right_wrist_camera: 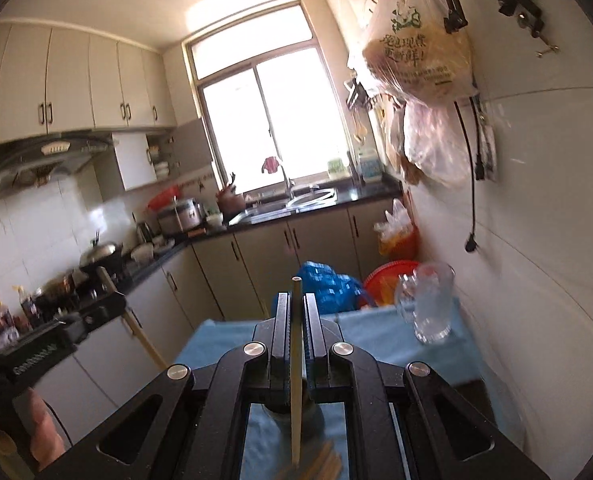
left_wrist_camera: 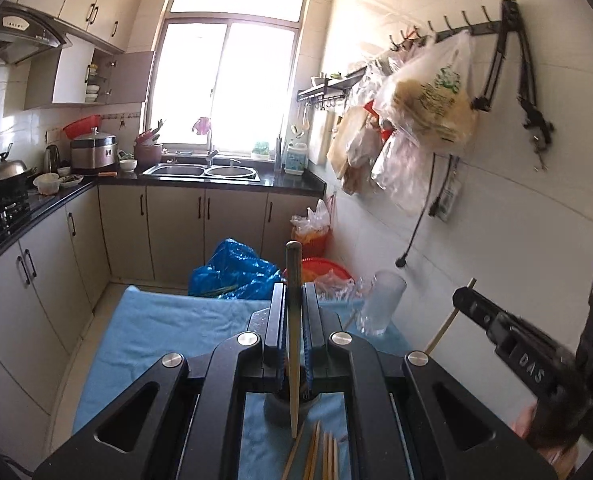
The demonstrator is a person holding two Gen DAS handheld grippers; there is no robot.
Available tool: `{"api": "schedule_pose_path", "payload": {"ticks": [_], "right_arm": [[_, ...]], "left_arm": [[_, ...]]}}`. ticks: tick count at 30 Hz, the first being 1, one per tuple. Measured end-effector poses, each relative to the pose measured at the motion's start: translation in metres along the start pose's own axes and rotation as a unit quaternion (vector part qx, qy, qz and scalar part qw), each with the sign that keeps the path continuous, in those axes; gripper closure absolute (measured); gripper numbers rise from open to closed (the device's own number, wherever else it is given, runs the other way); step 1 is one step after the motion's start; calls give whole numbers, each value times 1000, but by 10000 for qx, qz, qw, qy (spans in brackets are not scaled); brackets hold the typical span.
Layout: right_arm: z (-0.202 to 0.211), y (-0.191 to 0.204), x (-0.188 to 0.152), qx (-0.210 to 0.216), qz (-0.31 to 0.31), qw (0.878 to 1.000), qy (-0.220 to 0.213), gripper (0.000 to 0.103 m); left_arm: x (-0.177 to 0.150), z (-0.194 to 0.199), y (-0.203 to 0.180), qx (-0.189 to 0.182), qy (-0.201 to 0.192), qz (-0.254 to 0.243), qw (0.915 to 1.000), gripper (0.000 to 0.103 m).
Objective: Organize utensils
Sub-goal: 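Lift both held chopsticks and carry them over the black holder cup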
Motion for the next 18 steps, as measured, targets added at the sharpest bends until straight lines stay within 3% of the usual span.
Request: {"api": "schedule_pose_path", "payload": {"ticks": [6, 10, 18], "right_arm": [[-38, 1, 33, 68, -223, 9997, -121, 97], [-68, -3, 39, -109, -242, 9996, -85, 97], [-136, -29, 9, -147, -484, 9962, 708, 97]], "left_arm": [[33, -55, -3, 124, 170, -3, 9998, 96], [34, -93, 1, 65, 407, 23, 9991, 96], [3, -162, 15, 121, 1170, 95, 9930, 96]]}}
Point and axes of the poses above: each gripper's, at about its wrist camera, not at the fingertips, and z roughly against the way its jaws point, y to its left, x to its top, the point moved 7 cm from there along -z, roughly the way its jaws point, and after that the axes turned 15 degrees about y, right-handed, at the moved point
